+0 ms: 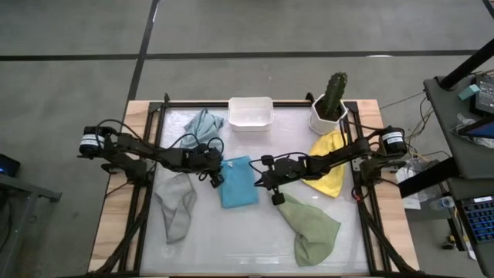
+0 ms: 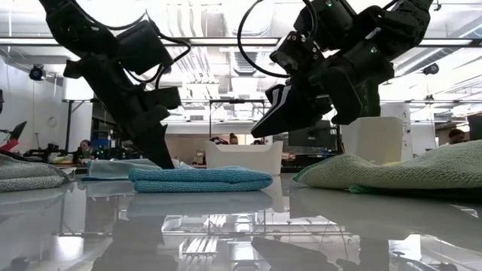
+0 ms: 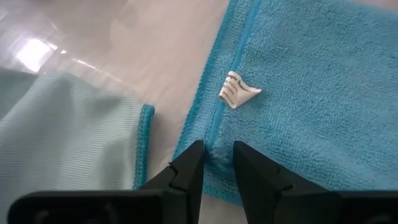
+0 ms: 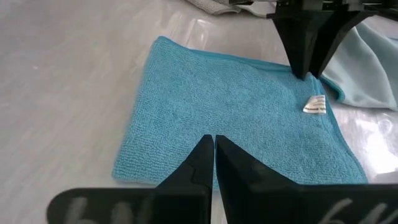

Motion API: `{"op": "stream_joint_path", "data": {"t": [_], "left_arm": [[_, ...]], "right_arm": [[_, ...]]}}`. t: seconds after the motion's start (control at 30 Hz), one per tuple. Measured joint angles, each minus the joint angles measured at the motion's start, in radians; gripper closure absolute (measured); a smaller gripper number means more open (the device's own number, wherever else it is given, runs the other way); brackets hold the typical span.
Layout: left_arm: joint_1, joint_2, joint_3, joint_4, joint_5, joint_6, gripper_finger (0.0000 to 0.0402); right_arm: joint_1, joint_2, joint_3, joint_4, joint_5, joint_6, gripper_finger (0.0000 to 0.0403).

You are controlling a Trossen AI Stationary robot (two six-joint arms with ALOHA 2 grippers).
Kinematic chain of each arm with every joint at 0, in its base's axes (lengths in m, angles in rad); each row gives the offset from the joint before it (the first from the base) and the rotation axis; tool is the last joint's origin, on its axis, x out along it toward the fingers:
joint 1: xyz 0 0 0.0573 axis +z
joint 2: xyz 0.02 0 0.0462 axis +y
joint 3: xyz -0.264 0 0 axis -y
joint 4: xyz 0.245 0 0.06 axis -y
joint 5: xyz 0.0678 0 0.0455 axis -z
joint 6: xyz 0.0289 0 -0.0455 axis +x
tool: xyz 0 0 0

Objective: Fold microfiber towels
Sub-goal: Fold the blue cloth

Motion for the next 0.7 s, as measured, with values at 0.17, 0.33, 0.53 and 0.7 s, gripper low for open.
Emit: {"op": "stream_joint_path", "data": {"t": [0.17,0.33,0.53,0.7], "left_arm": [[0.0,-0.003,0.0,0.006,0.015,0.0,0.0336],[-0.001,-0.003,0.0,0.037,0.019,-0.002,0.0356],[-0.001,-0.004,0.0,0.041,0.02,-0.003,0.0374],[-0.001,-0.004,0.0,0.042,0.011,0.0,0.0394]], "right_arm": [[0.0,0.0,0.0,0.0,0.0,0.0,0.0394],[0.0,0.0,0.0,0.0,0.0,0.004,0.0394],[0.0,0.001,0.0,0.001,0.0,0.006,0.0394],[0.0,0.001,0.0,0.001,0.0,0.007,0.0394]]}}
